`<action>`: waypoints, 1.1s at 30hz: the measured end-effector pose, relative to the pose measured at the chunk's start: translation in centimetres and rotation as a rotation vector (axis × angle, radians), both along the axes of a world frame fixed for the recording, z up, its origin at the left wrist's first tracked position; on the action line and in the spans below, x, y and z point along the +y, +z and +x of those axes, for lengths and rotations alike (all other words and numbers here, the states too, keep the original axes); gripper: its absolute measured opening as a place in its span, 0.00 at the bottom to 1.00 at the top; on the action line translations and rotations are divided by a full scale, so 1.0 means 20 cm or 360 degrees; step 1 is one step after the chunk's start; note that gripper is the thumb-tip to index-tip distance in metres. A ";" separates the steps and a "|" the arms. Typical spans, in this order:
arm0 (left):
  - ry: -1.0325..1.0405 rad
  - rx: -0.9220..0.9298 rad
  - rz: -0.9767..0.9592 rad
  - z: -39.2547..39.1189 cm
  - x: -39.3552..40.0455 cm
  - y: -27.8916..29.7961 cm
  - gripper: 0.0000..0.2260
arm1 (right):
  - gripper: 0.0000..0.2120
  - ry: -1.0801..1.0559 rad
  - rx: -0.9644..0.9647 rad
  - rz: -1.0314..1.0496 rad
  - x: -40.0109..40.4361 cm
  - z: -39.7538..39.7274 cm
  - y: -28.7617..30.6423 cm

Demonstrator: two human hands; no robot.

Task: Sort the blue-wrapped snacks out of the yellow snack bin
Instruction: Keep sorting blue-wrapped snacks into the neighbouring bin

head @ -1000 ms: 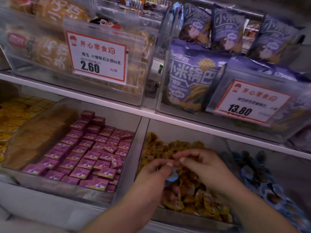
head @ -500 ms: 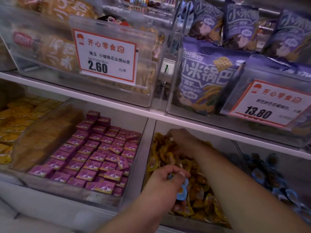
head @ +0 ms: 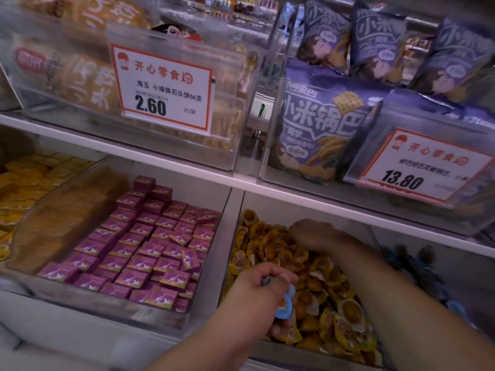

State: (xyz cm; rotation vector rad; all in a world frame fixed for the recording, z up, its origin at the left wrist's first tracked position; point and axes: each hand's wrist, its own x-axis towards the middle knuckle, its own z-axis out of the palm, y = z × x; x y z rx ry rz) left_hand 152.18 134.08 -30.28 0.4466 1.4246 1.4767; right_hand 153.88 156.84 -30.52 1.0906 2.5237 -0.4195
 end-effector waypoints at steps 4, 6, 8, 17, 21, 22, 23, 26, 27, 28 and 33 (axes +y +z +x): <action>0.0021 0.0044 -0.0014 0.00 -0.01 0.00 0.09 | 0.23 -0.0013 0.0050 -0.0252 -0.08 -0.06 -0.03; 0.0017 0.0072 -0.0008 0.00 -0.01 -0.01 0.09 | 0.23 0.0026 0.0073 -0.0185 -0.10 -0.07 -0.06; 0.0017 0.0084 -0.0005 0.00 -0.01 0.00 0.09 | 0.24 -0.0173 0.0226 -0.0134 -0.11 -0.08 -0.08; -0.0049 0.0069 0.0046 -0.01 -0.01 0.01 0.09 | 0.13 -0.0797 0.1163 -0.1384 0.00 -0.02 -0.08; -0.0018 0.0044 0.0038 0.00 0.01 0.01 0.10 | 0.18 -0.0674 0.1100 -0.1266 0.23 0.08 -0.10; -0.0008 0.0040 0.0034 0.00 0.01 0.00 0.10 | 0.18 -0.0667 0.1046 -0.0995 0.28 0.09 -0.11; 0.0004 0.0031 0.0036 0.00 0.01 0.00 0.10 | 0.16 -0.0684 0.0978 -0.0687 0.32 0.09 -0.13; 0.0020 0.0037 0.0048 0.01 0.01 -0.01 0.09 | 0.17 -0.0631 0.0745 -0.0261 0.33 0.06 -0.16; 0.0018 0.0063 0.0047 0.01 0.01 -0.01 0.09 | 0.19 -0.0564 0.0625 -0.0234 0.31 0.05 -0.17; 0.0016 0.0097 0.0047 0.01 0.01 -0.01 0.09 | 0.22 -0.0509 0.0524 -0.0228 0.27 0.03 -0.19; -0.0002 0.0267 0.0077 0.02 0.00 -0.02 0.11 | 0.19 -0.0375 0.0487 -0.0293 0.14 -0.05 -0.18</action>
